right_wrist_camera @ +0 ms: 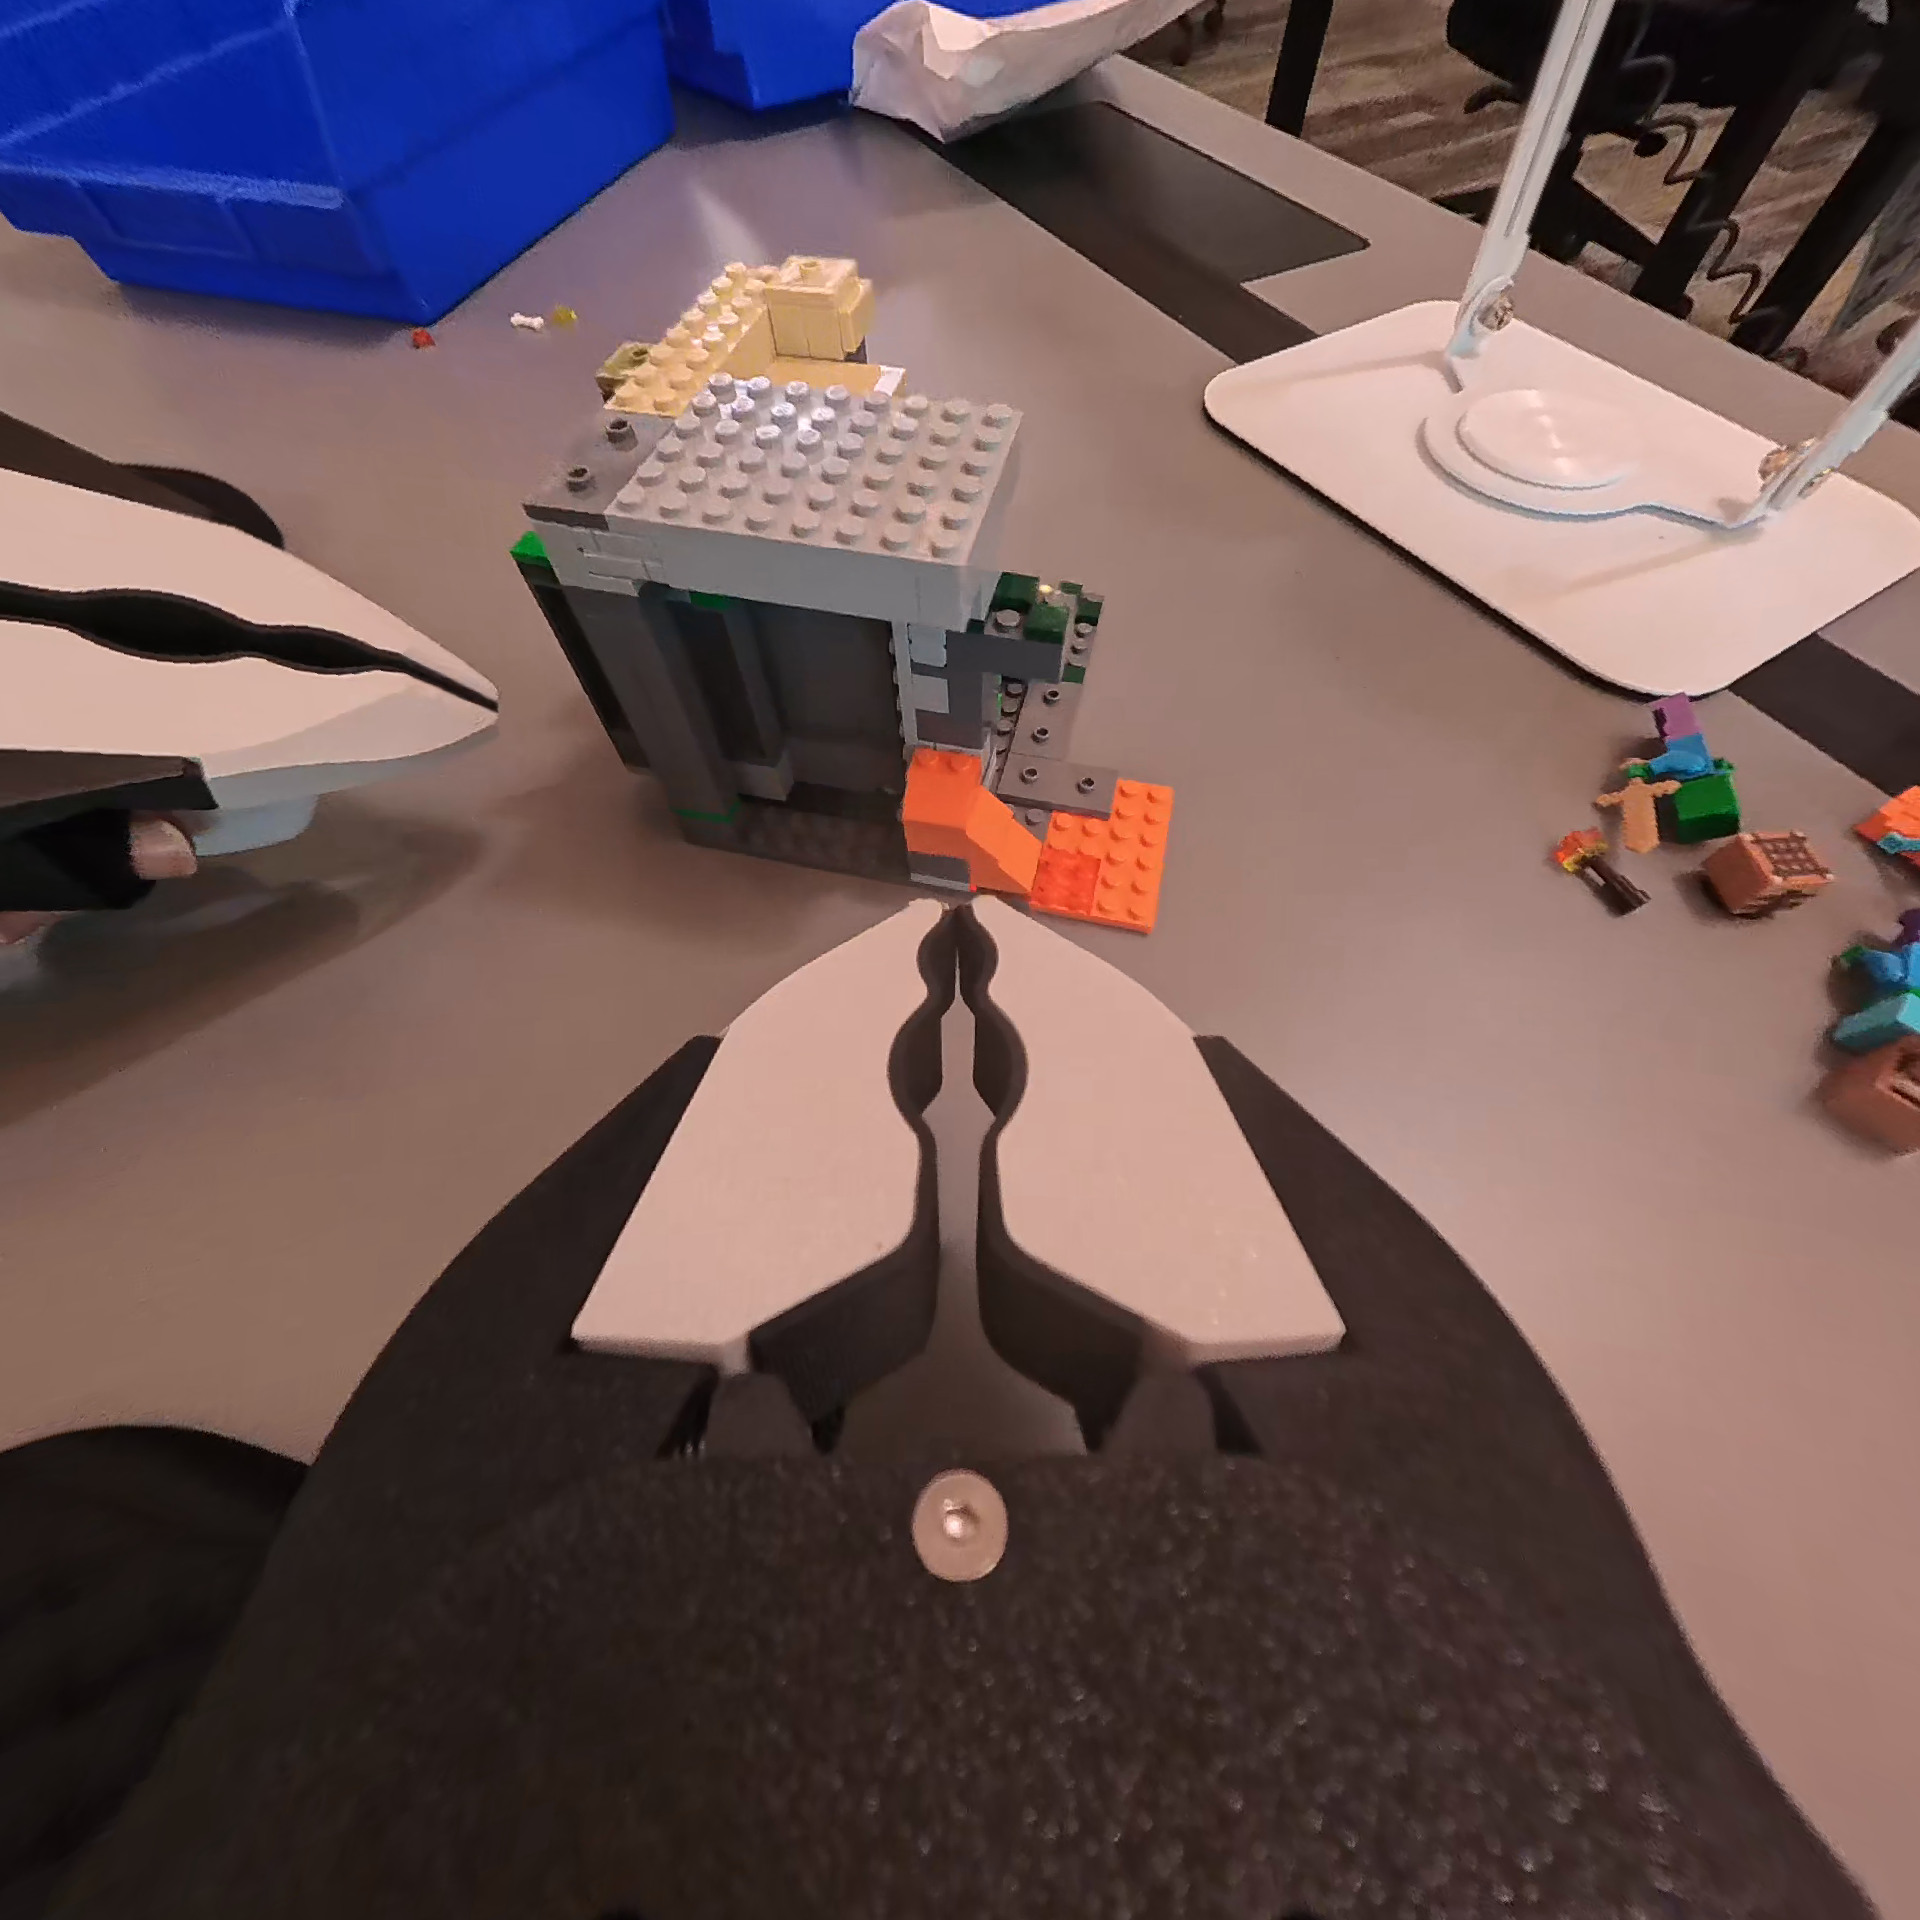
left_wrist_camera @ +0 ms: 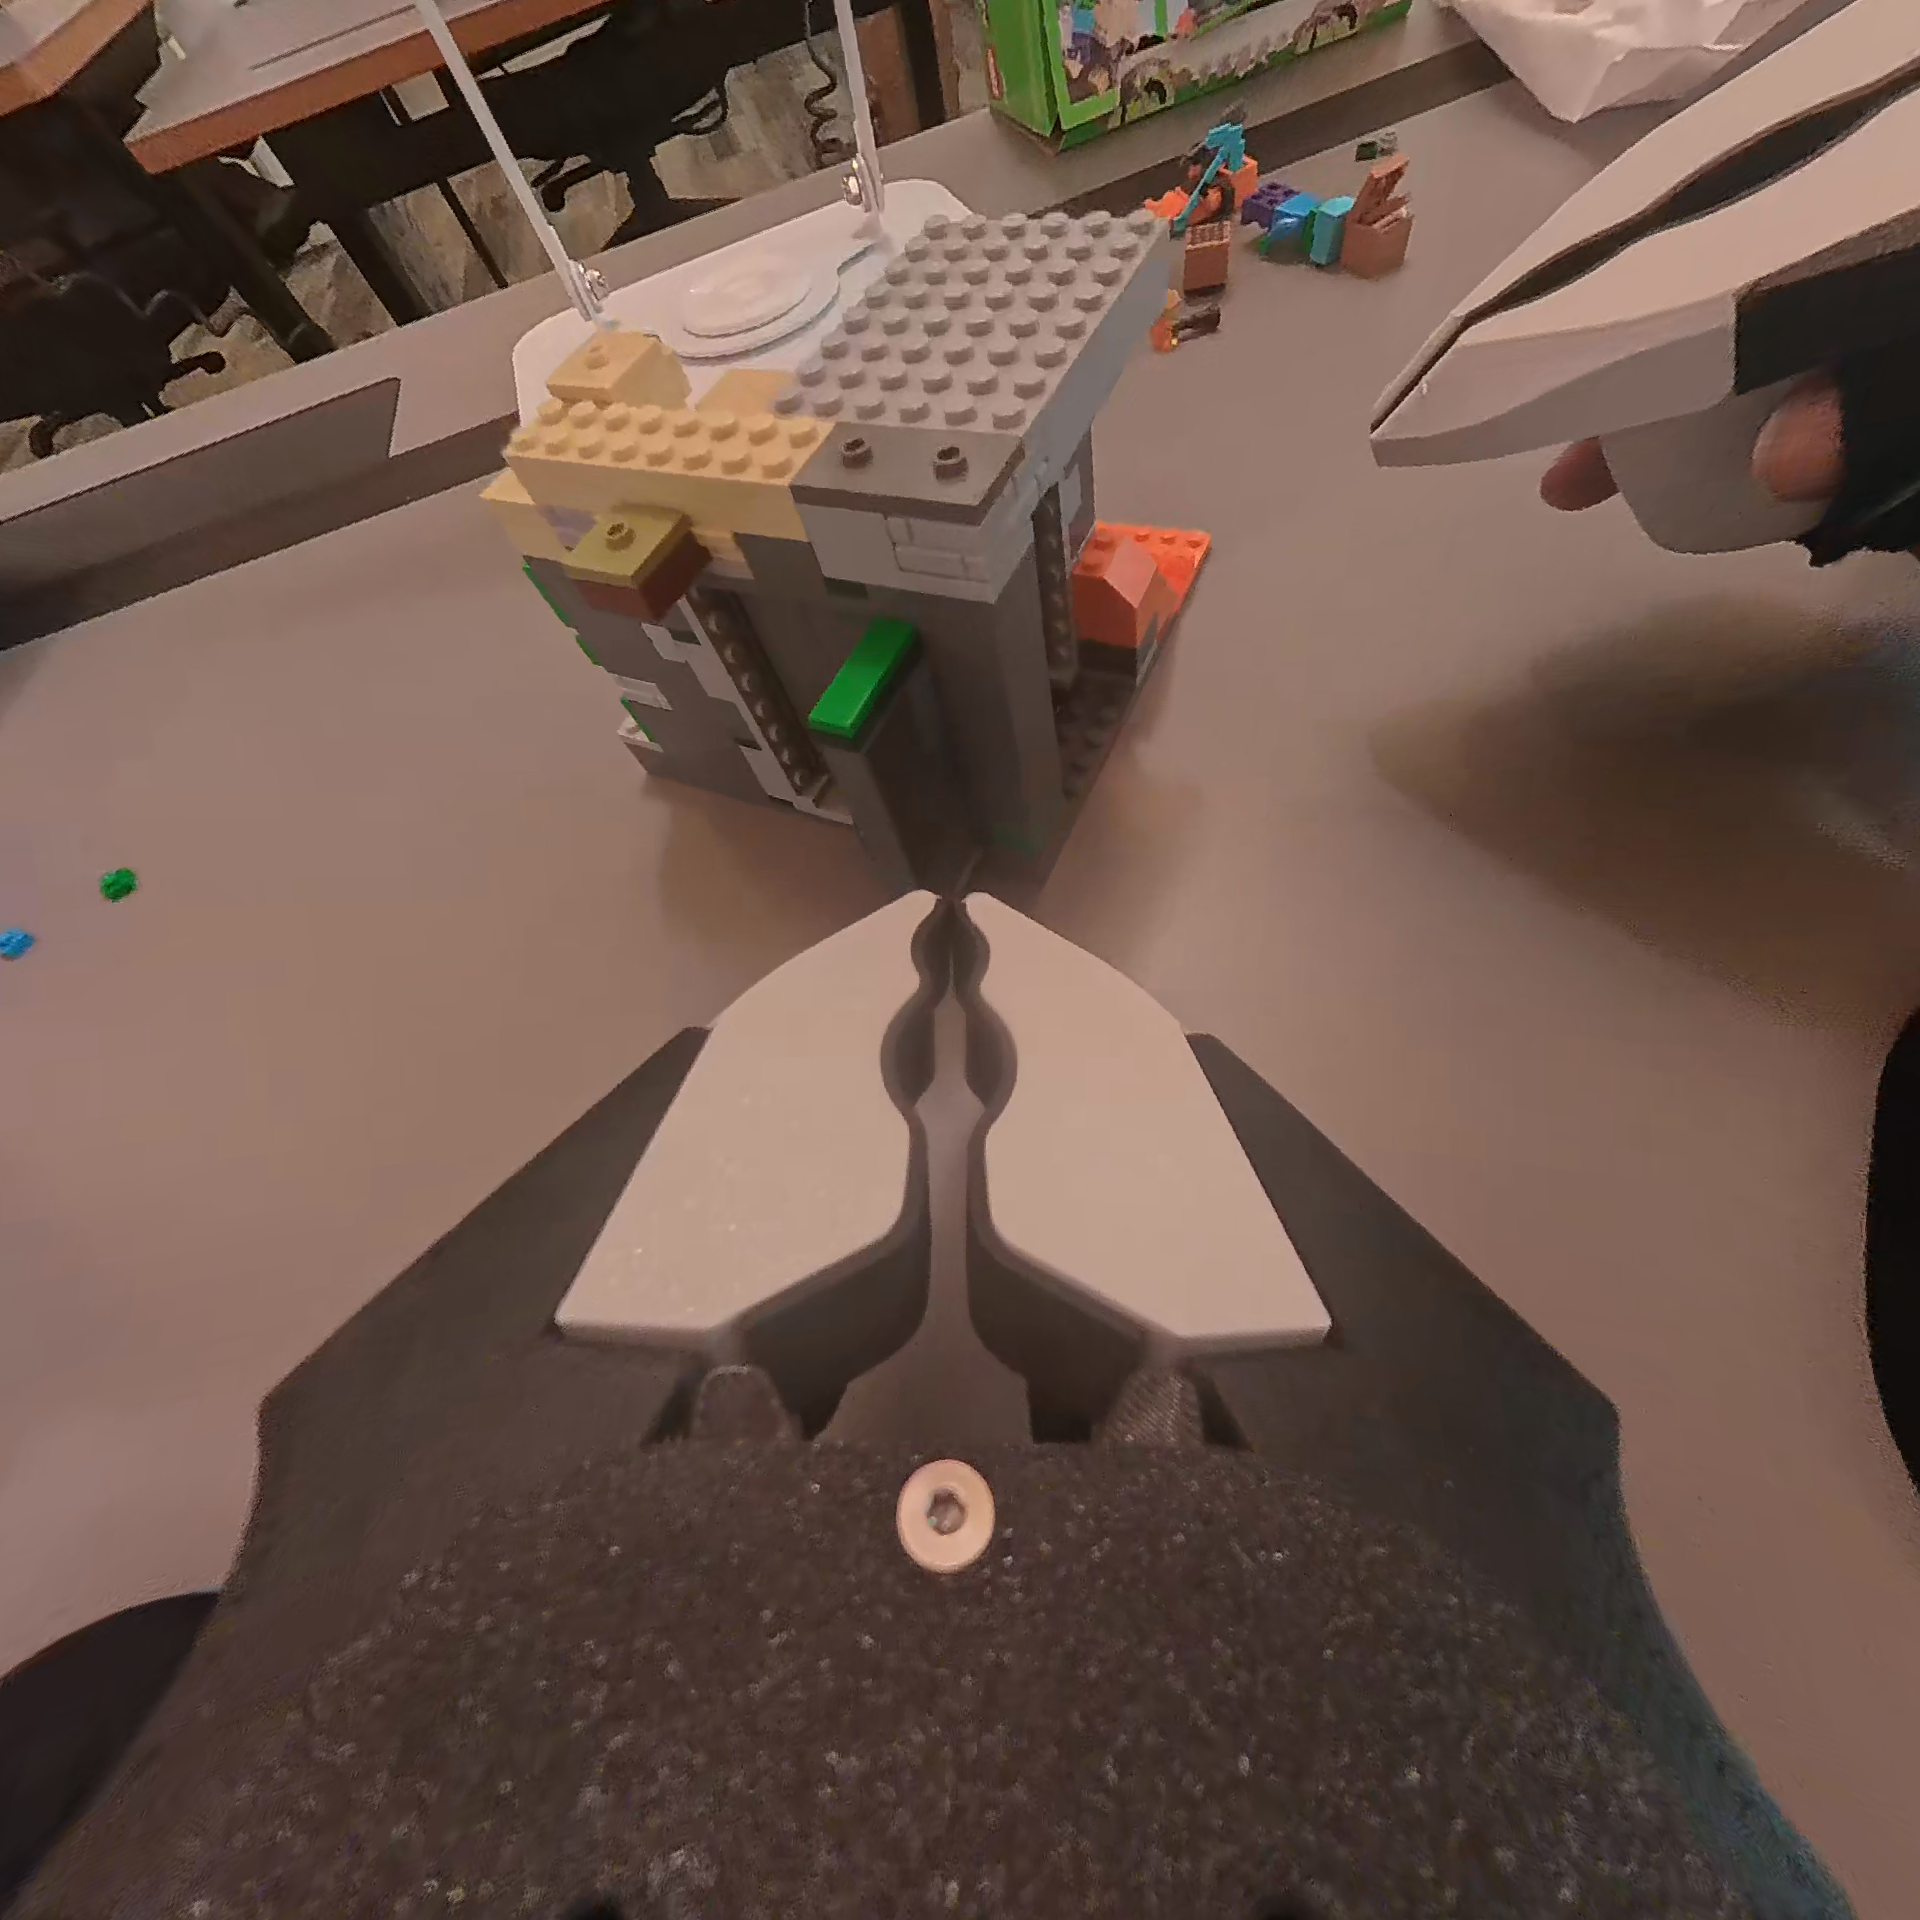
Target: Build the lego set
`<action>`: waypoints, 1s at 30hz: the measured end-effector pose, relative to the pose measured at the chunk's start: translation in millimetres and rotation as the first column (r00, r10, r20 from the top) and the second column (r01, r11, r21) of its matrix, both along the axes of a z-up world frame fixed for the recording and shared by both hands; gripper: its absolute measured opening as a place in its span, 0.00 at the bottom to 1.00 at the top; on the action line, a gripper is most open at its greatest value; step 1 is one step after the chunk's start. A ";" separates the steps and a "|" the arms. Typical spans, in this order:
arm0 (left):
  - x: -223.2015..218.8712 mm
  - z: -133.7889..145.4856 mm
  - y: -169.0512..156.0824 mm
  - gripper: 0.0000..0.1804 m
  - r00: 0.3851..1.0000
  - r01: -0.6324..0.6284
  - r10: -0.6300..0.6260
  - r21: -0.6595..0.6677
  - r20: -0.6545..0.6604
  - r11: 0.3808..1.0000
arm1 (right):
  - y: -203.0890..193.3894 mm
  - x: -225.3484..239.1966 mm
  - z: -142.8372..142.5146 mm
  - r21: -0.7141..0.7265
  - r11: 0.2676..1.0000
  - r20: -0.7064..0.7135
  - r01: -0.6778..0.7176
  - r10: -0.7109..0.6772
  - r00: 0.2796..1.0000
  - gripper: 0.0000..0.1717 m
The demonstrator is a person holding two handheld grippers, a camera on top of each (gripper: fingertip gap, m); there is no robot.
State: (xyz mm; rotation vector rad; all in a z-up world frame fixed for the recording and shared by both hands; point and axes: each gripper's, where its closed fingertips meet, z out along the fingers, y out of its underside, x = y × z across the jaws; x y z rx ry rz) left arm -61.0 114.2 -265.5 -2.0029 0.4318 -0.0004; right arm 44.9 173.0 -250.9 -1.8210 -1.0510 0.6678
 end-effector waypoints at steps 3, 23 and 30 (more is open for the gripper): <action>-2.9 4.8 3.6 0.00 1.000 0.001 -0.001 0.004 0.016 1.000 | -3.0 -4.4 1.4 0.011 1.000 0.028 0.002 -0.002 1.000 0.00; -43.1 78.9 62.1 0.00 0.986 0.155 -0.157 0.030 0.048 0.987 | 1.3 -35.4 43.1 0.029 1.000 0.129 0.009 -0.013 0.992 0.00; -72.0 77.4 91.0 0.00 0.983 0.168 -0.169 0.029 0.072 0.985 | 14.0 -38.0 47.2 0.040 0.999 0.171 0.021 -0.027 0.985 0.00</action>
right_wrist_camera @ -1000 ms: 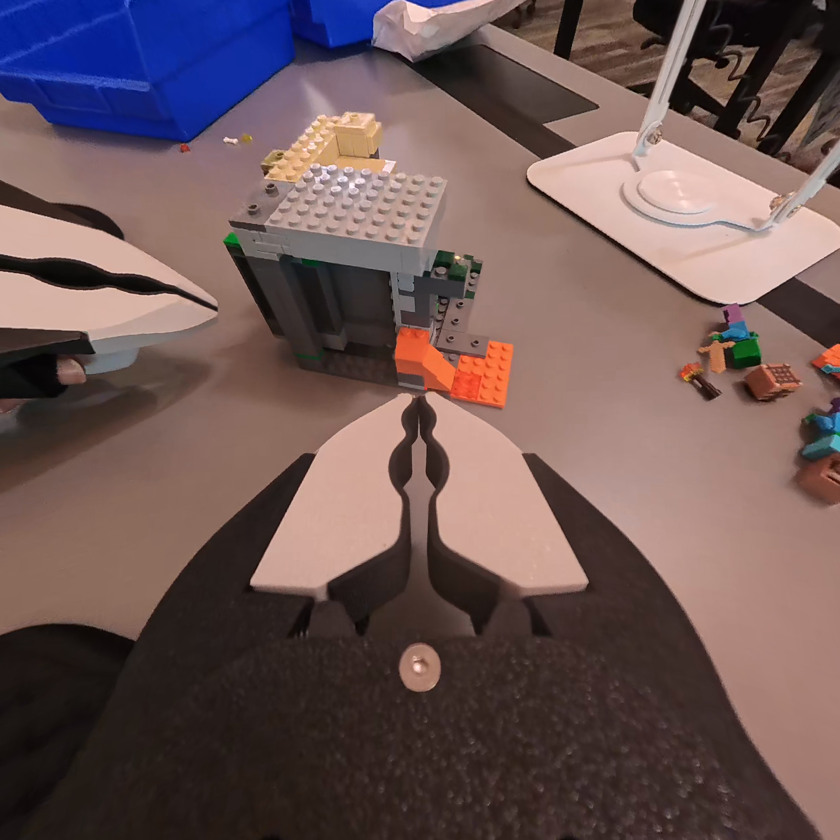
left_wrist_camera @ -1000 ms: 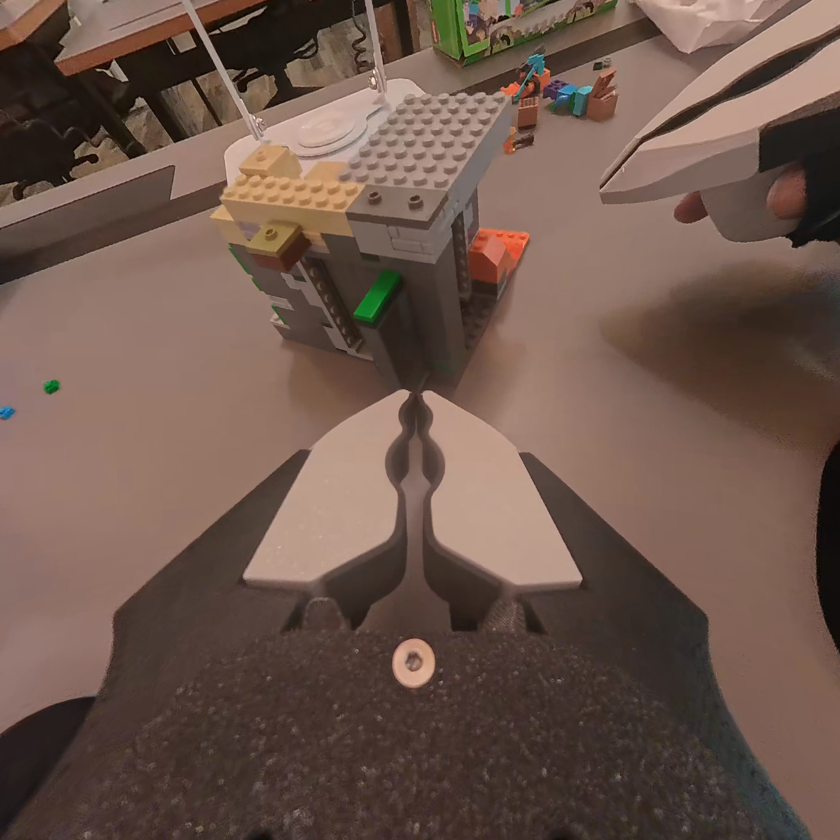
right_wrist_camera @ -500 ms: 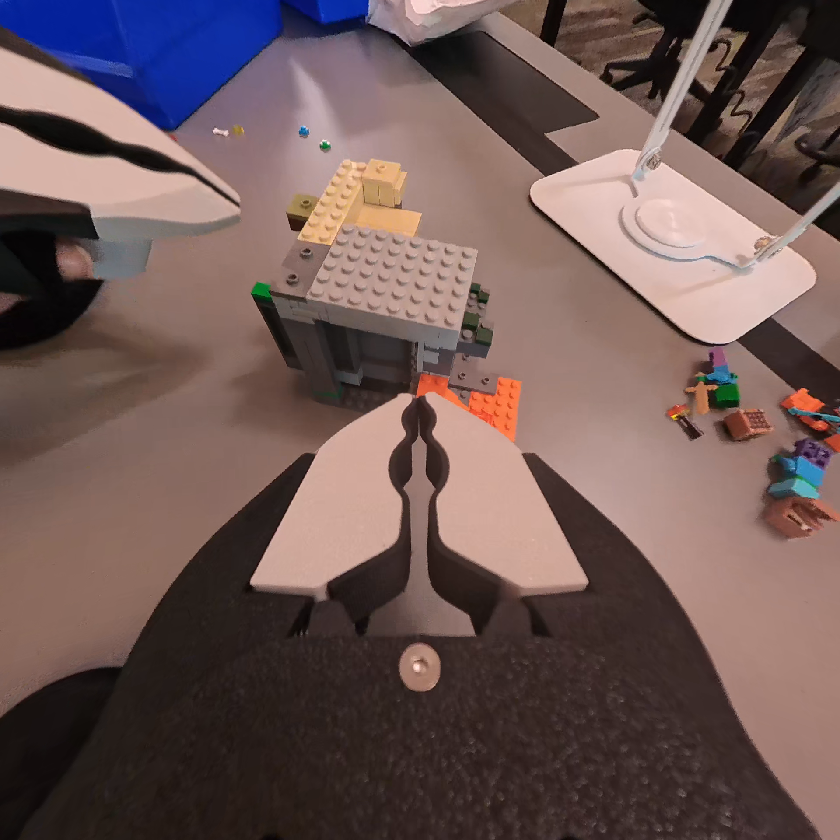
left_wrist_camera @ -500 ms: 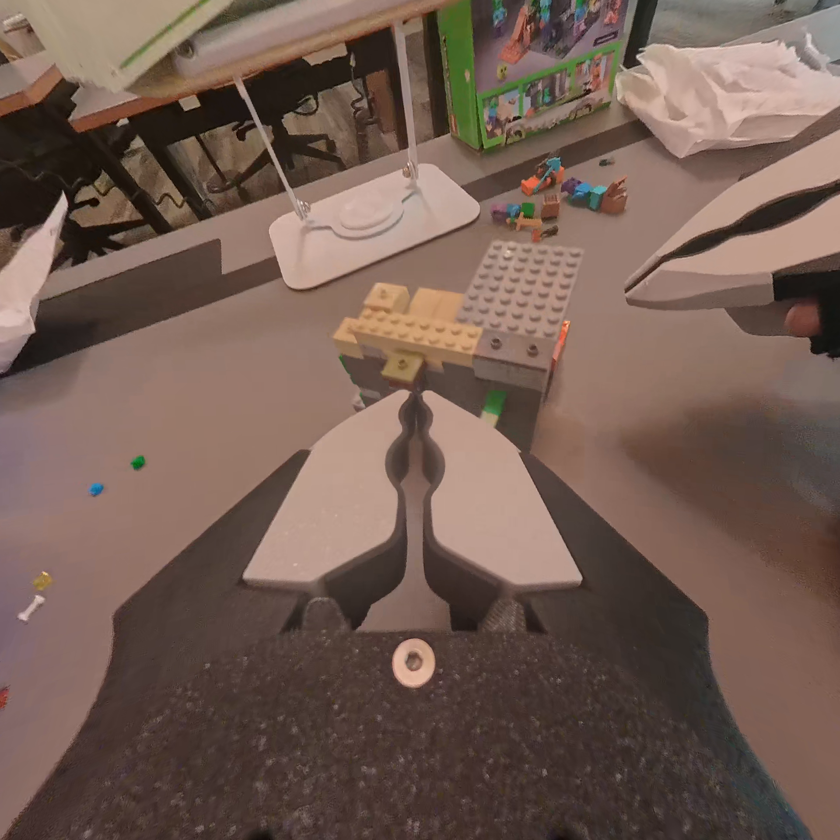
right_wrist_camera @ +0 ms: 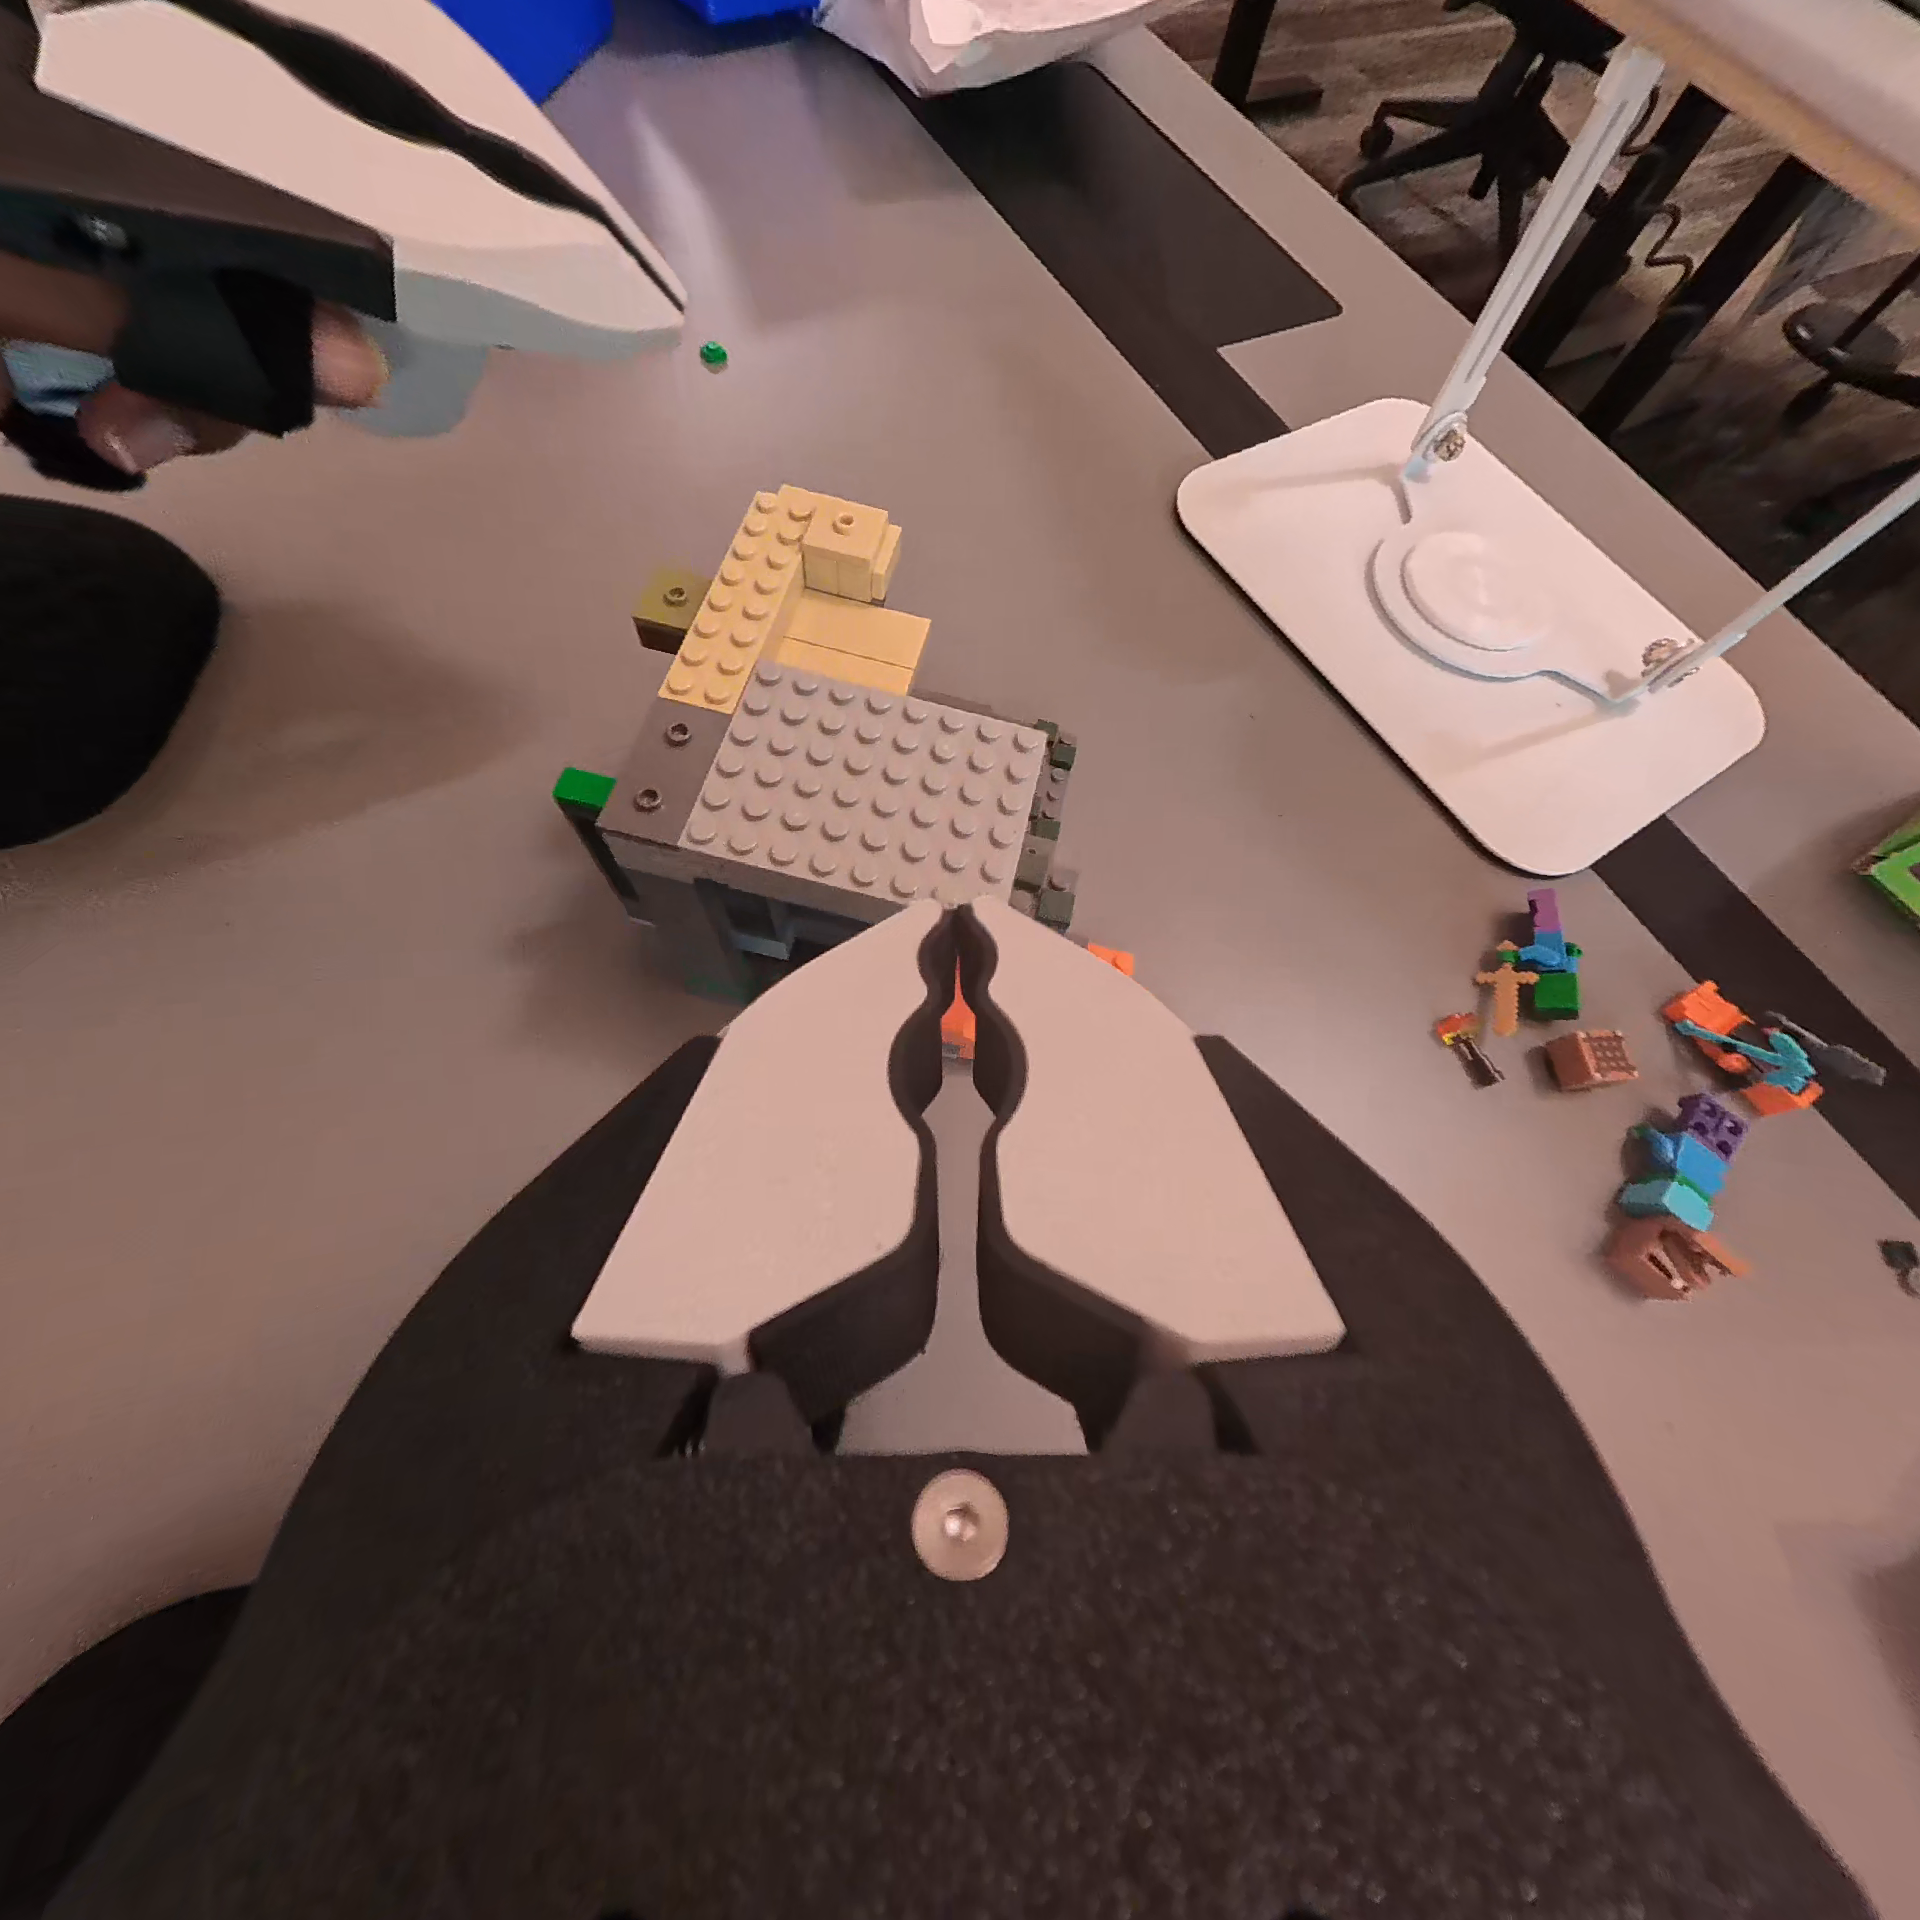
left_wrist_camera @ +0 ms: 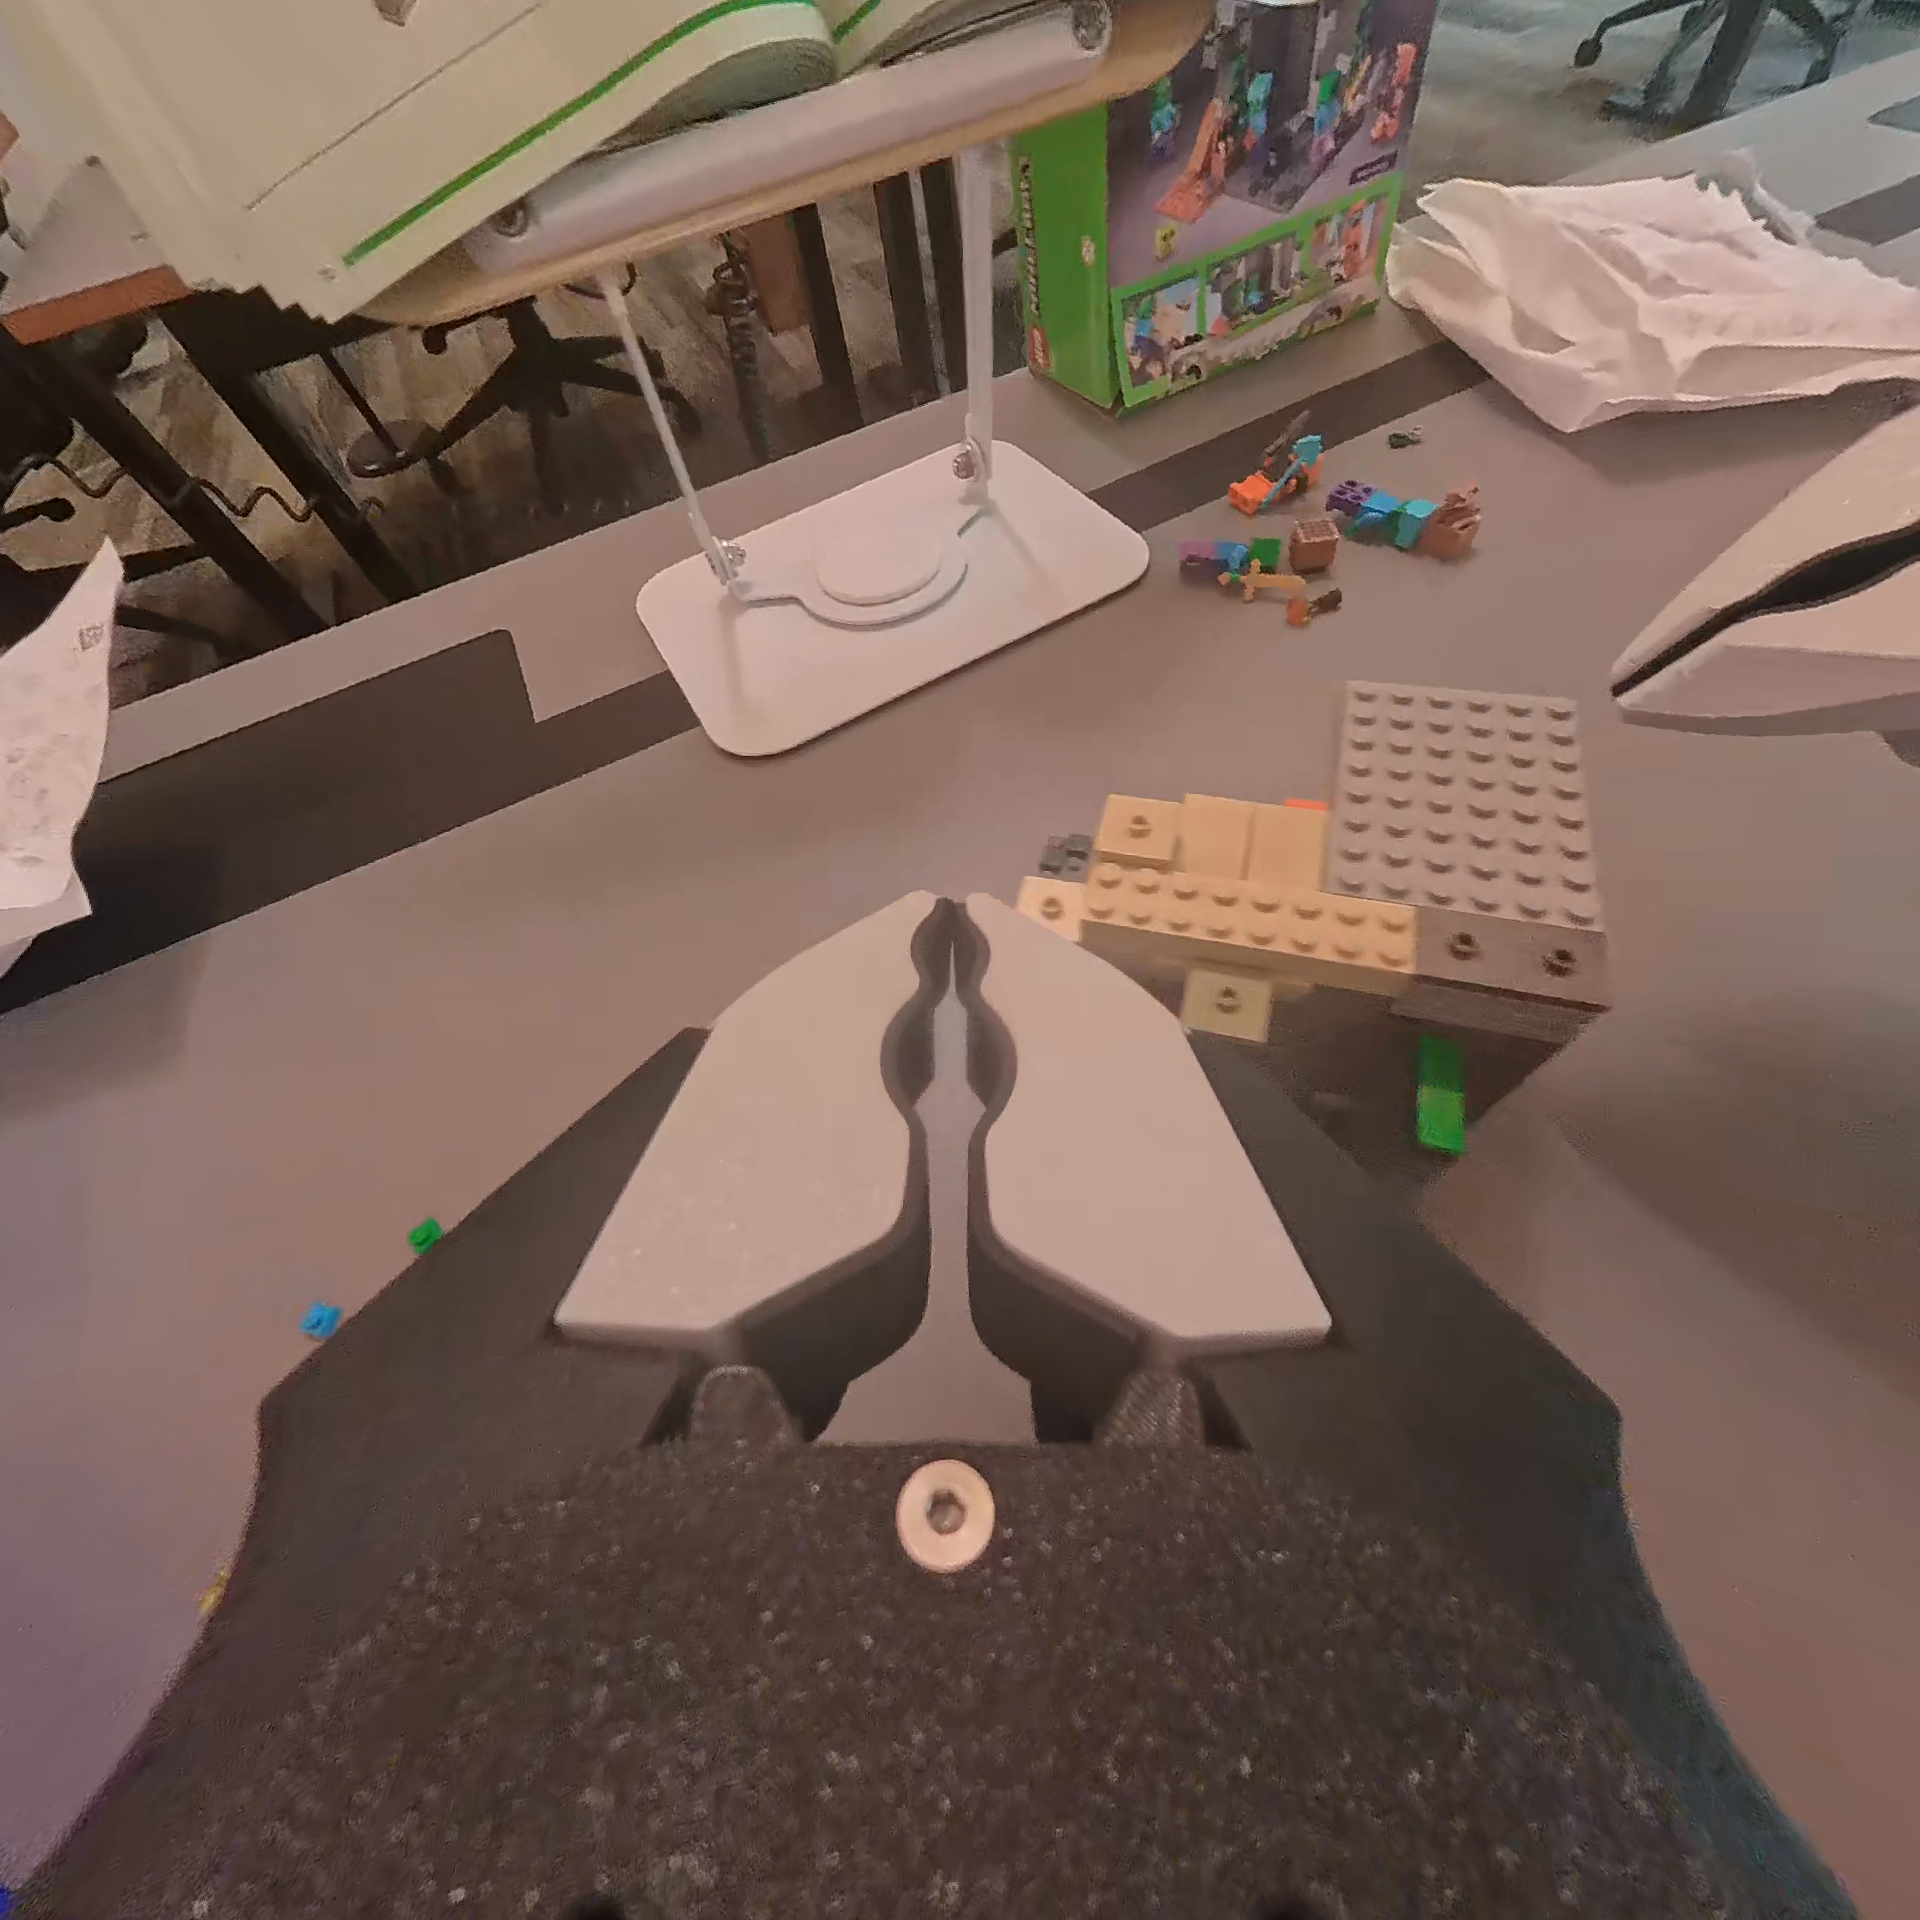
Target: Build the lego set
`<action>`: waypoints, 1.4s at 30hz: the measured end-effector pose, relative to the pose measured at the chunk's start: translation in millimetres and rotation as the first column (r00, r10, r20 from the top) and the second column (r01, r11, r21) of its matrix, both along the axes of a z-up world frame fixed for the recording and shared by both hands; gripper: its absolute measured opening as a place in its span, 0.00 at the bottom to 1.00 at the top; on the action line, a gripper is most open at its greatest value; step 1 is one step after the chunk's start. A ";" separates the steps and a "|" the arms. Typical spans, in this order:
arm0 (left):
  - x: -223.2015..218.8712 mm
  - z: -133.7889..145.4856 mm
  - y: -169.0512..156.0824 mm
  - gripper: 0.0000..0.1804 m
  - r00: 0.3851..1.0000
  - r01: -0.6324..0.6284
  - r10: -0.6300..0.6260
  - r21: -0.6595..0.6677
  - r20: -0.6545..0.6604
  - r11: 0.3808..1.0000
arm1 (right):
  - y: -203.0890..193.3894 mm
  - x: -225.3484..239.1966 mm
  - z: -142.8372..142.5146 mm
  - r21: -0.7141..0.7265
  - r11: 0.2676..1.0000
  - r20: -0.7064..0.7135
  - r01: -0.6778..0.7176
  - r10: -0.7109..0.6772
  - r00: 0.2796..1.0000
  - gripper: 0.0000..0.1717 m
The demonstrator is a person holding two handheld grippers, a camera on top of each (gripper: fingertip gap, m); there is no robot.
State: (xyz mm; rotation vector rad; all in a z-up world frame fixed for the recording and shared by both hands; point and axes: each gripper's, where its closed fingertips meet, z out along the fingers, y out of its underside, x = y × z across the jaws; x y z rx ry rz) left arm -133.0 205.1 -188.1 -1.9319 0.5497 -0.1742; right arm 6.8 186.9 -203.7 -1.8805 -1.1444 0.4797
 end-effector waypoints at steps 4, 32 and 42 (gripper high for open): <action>-16.7 -5.3 15.5 0.00 1.000 -0.009 0.009 0.016 0.022 1.000 | 7.7 -1.3 -5.4 0.009 0.999 -0.012 0.041 -0.041 0.999 0.00; 6.1 129.9 151.6 0.00 0.992 -0.071 0.040 0.276 0.118 0.958 | 26.5 54.2 -12.2 0.114 0.925 -0.269 0.362 -0.322 0.907 0.00; 0.9 131.5 156.2 0.00 0.985 -0.073 0.027 0.274 0.170 0.959 | 27.6 55.7 -11.9 0.116 0.925 -0.321 0.363 -0.311 0.894 0.00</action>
